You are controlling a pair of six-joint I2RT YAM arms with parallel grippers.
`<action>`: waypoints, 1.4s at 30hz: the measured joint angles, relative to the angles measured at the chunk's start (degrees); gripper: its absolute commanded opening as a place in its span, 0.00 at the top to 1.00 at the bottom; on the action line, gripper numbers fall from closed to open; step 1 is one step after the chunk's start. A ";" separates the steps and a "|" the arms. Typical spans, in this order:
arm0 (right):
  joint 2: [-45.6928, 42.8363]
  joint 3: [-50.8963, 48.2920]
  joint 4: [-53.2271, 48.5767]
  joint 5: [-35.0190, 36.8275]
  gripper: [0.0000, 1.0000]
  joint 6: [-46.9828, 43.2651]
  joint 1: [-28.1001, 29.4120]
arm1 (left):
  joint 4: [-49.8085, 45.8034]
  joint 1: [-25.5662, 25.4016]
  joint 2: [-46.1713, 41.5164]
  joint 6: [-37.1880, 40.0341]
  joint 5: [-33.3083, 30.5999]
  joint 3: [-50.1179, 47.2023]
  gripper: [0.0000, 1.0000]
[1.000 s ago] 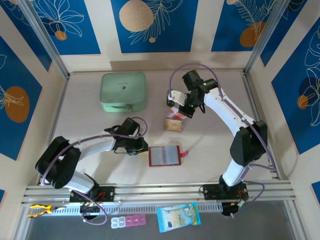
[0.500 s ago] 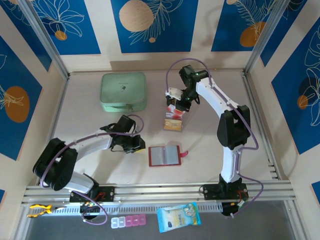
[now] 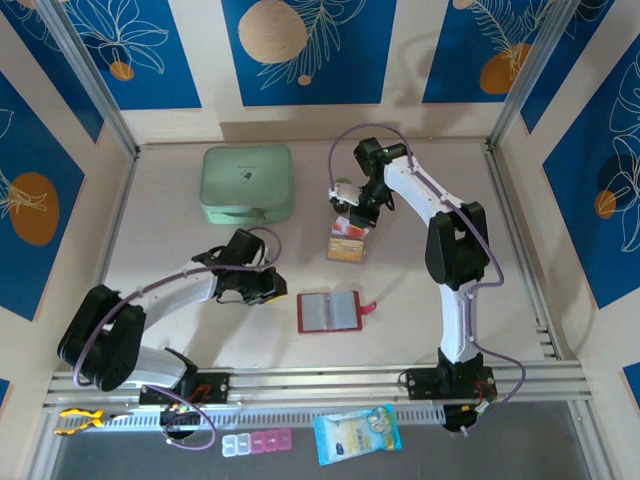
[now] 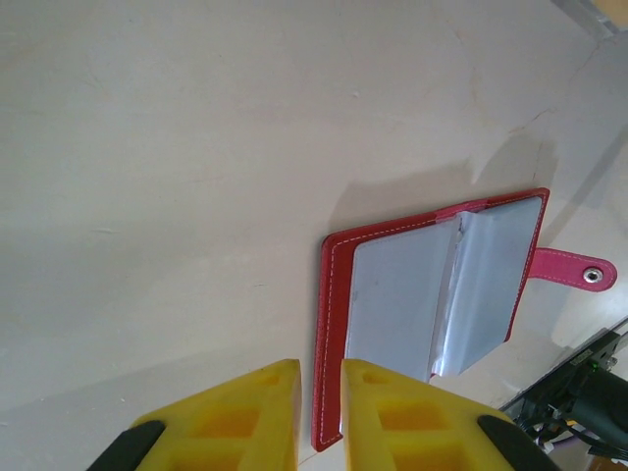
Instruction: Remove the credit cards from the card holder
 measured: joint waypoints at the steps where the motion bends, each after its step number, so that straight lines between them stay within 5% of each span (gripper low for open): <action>1: 0.24 0.00 -0.02 0.07 0.93 0.00 0.00 | 0.00 0.09 -0.09 0.00 0.00 -0.07 0.82; 5: 0.46 0.00 0.07 0.17 0.84 -0.02 0.00 | -0.42 0.37 -0.26 0.42 0.00 -0.11 0.82; 16: -4.02 -3.30 4.72 -0.04 0.79 3.87 -1.29 | -6.03 3.54 -0.55 5.49 -2.49 3.87 0.75; 25: -18.43 -18.43 17.31 -0.50 0.51 14.60 -5.90 | -10.82 8.52 -0.92 12.66 -11.04 6.82 0.23; 27: -21.03 -22.73 20.76 -0.17 0.25 17.57 -7.10 | -11.93 10.14 -1.51 14.03 -13.70 6.82 0.03; 28: -22.18 -24.76 22.25 0.07 0.18 18.93 -7.69 | -12.44 10.88 -1.86 14.78 -14.95 6.84 0.00; 31: -25.55 -30.91 26.56 0.39 0.01 22.86 -9.40 | -13.49 12.96 -2.80 16.39 -18.99 6.95 0.00; 42: -39.28 -56.83 49.72 1.03 0.01 40.22 -18.82 | -9.88 18.53 -6.93 22.99 -39.17 4.61 0.00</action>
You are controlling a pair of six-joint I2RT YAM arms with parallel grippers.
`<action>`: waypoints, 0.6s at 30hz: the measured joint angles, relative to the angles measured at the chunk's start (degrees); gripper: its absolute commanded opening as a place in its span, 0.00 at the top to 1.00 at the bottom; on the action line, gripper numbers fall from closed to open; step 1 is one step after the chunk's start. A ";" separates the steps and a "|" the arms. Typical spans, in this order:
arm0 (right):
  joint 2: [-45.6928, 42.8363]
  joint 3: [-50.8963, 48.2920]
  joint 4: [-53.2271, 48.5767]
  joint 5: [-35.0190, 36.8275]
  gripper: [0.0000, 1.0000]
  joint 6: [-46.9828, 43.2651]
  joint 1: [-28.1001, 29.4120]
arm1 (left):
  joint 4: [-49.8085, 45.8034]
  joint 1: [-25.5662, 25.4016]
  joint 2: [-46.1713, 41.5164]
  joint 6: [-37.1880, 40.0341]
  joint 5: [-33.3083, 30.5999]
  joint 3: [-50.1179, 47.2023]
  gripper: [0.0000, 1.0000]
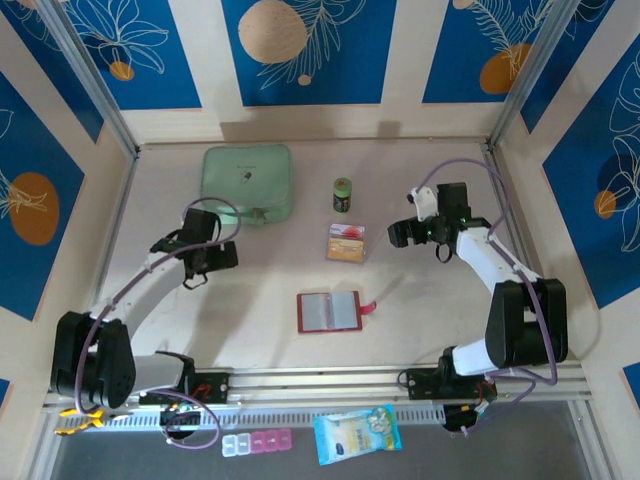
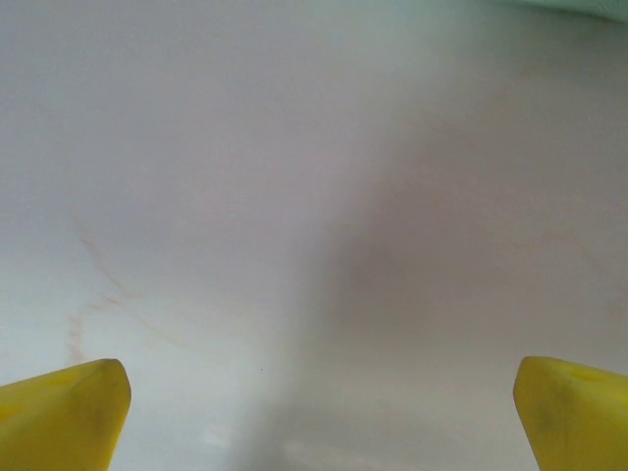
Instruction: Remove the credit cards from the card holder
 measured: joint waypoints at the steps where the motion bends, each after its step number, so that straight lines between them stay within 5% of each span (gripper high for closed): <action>1: -0.52 -2.25 2.40 0.07 0.01 1.51 -0.70 | 1.20 0.31 -0.94 0.66 -1.95 -0.98 0.00; 8: -1.68 -14.71 19.98 1.75 0.01 9.68 -3.19 | 20.83 1.46 -7.43 10.69 -10.08 -13.94 0.01; 18: 1.33 -19.85 43.28 2.93 0.01 13.49 -2.99 | 53.83 3.06 0.72 20.76 -7.32 -24.52 0.01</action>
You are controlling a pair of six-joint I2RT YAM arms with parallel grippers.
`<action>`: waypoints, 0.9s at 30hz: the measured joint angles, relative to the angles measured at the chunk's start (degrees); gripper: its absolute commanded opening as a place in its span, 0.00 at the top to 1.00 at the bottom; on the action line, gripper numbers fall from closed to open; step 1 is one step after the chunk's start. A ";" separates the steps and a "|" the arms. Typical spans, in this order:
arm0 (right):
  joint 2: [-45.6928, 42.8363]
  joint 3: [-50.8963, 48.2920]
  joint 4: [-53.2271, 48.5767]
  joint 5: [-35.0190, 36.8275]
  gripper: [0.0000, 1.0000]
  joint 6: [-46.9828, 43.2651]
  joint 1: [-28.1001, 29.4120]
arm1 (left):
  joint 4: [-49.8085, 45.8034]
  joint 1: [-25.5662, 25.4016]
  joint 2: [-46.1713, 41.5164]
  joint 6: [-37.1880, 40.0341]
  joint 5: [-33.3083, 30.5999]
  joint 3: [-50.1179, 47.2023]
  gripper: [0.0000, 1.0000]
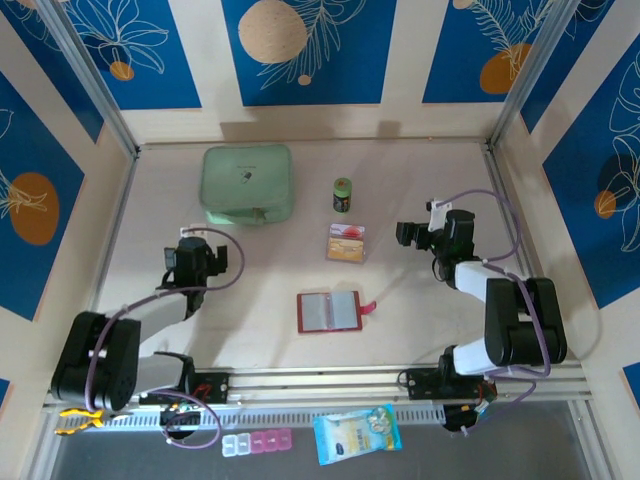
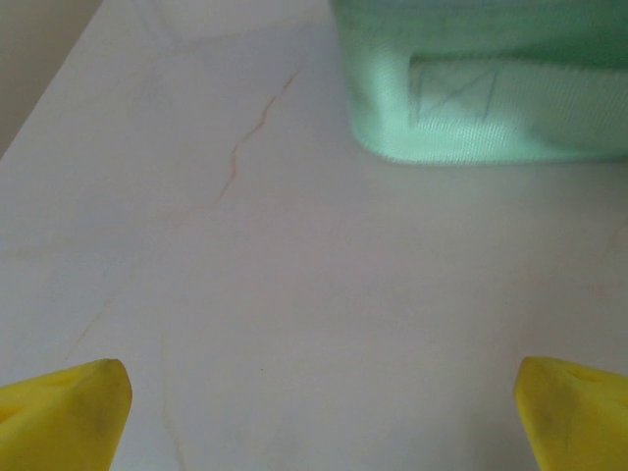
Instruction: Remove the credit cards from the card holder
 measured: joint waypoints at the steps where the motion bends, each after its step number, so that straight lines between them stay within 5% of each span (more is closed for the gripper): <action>1: 0.79 0.00 1.64 0.09 0.01 0.04 0.00 | 2.69 0.17 1.14 0.46 0.68 0.00 0.01; 13: 4.79 -5.27 13.99 0.46 0.01 0.37 0.09 | 26.45 5.25 14.93 3.15 9.88 -0.28 0.01; 27: 4.83 -5.27 16.15 0.48 0.01 0.42 0.09 | 28.02 5.40 16.65 4.26 14.64 0.24 0.00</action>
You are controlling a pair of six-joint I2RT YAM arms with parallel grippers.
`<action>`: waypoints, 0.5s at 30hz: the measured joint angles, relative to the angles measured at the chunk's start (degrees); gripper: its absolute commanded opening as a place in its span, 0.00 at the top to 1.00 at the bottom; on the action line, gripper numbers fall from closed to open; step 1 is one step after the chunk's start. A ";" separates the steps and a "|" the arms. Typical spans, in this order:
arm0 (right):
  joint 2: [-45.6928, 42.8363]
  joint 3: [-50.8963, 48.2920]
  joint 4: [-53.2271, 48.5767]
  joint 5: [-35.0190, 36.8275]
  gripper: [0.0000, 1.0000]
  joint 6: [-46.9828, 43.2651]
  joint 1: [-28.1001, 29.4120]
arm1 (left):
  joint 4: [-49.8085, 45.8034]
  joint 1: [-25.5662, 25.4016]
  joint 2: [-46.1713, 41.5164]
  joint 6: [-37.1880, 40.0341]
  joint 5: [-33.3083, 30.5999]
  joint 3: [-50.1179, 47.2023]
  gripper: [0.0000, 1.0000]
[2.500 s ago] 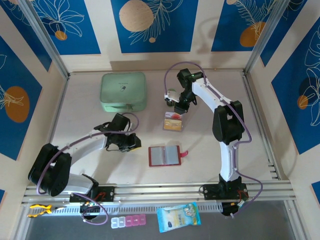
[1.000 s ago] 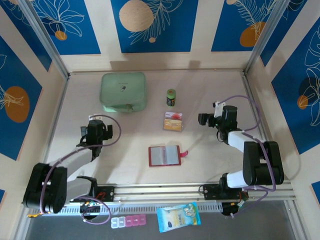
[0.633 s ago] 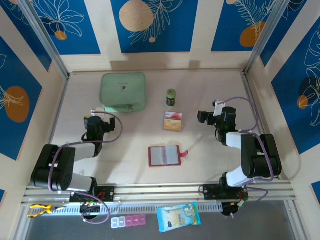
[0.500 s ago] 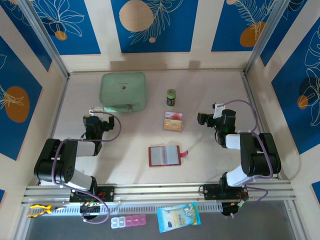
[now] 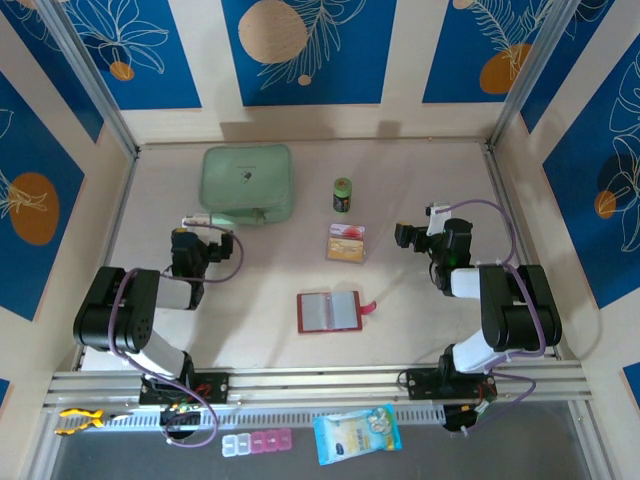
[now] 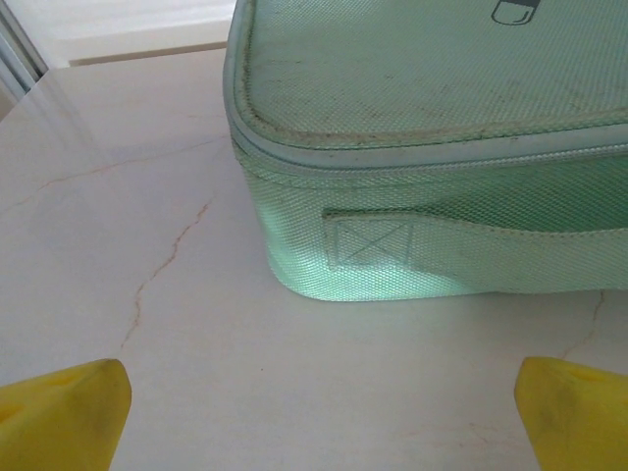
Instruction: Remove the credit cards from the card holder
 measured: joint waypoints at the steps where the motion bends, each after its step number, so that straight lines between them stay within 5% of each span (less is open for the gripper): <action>1: 0.00 0.00 0.04 -0.02 0.01 0.00 0.00 | 0.00 0.00 0.00 0.02 0.13 0.00 0.00; 15: 0.02 0.00 0.07 0.02 0.01 0.00 0.22 | -0.44 0.26 0.00 0.24 3.10 0.74 0.00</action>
